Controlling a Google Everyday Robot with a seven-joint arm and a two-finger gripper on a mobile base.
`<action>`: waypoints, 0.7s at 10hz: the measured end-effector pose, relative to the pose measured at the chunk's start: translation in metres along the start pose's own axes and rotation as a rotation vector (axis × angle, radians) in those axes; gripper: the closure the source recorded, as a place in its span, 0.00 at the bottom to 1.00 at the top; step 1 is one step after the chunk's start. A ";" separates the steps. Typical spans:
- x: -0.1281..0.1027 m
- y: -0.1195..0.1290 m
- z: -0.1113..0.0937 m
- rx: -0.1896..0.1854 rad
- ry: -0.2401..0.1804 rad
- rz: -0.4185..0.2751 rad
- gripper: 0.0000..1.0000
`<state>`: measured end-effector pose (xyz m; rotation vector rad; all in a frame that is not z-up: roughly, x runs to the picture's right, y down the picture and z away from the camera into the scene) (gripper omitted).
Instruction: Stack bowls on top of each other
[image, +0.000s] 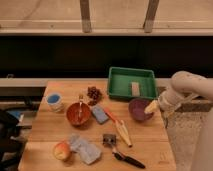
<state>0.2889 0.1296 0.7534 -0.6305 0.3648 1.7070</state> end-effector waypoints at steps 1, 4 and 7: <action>0.000 0.000 0.000 0.000 0.000 0.000 0.31; -0.001 0.000 -0.001 0.007 -0.008 -0.010 0.31; -0.016 0.030 0.008 0.023 -0.019 -0.120 0.31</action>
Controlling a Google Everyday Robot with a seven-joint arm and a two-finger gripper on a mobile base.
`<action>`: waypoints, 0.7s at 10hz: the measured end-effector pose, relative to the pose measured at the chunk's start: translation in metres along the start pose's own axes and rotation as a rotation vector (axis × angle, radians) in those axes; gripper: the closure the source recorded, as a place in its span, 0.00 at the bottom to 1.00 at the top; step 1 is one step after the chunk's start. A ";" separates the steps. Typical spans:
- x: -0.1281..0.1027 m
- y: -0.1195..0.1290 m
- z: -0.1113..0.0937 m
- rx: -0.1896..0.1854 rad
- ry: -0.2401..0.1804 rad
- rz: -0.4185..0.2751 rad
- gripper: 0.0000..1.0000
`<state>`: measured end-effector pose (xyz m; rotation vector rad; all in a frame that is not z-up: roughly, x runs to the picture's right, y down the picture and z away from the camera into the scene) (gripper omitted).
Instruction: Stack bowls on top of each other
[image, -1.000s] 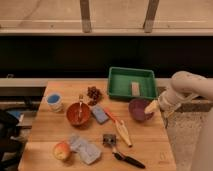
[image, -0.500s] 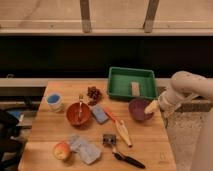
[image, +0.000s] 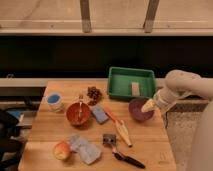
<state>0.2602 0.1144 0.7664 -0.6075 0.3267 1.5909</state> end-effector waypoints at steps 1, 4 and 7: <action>-0.008 0.017 0.004 -0.002 -0.005 -0.039 0.31; -0.031 0.090 0.021 -0.034 -0.020 -0.178 0.31; -0.039 0.150 0.034 -0.089 -0.037 -0.275 0.31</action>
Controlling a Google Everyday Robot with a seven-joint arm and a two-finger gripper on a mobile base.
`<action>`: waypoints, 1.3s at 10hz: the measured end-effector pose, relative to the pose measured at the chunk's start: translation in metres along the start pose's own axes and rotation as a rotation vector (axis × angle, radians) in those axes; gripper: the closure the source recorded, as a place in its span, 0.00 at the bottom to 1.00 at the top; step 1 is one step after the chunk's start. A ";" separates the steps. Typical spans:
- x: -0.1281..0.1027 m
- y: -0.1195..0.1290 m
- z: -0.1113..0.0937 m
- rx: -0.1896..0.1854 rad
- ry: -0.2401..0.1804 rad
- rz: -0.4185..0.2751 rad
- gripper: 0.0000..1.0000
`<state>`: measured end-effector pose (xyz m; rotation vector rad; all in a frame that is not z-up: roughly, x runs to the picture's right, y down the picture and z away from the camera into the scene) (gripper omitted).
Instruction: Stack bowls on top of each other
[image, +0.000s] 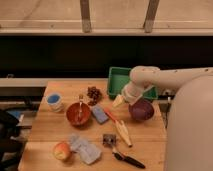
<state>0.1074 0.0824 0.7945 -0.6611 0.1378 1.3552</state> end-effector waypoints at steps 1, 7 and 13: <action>0.001 -0.002 -0.001 0.000 -0.002 0.003 0.31; -0.007 -0.003 0.010 -0.018 -0.013 -0.002 0.31; -0.063 0.035 0.071 -0.102 -0.024 -0.060 0.31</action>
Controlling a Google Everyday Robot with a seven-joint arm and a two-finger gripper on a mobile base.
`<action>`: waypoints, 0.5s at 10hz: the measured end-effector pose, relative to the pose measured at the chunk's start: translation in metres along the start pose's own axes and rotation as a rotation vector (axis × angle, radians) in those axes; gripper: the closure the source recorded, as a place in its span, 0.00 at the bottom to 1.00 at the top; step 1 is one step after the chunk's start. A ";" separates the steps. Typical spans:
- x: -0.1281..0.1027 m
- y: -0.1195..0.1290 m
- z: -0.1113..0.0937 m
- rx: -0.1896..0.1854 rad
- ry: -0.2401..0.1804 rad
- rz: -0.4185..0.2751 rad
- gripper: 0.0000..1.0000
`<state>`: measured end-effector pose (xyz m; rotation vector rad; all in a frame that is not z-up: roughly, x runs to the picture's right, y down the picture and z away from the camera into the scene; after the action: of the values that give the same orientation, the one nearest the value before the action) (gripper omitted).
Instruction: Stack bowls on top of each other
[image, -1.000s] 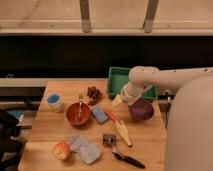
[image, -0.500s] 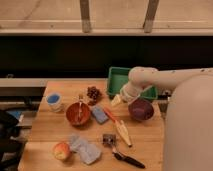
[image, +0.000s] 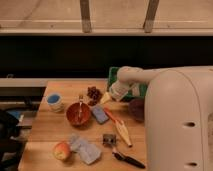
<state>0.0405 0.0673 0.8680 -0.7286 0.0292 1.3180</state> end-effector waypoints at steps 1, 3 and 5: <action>-0.007 0.007 0.009 -0.024 0.002 -0.014 0.31; -0.016 0.035 0.016 -0.048 -0.008 -0.071 0.31; -0.018 0.060 -0.002 -0.065 -0.029 -0.141 0.31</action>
<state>-0.0172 0.0551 0.8460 -0.7527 -0.0870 1.1986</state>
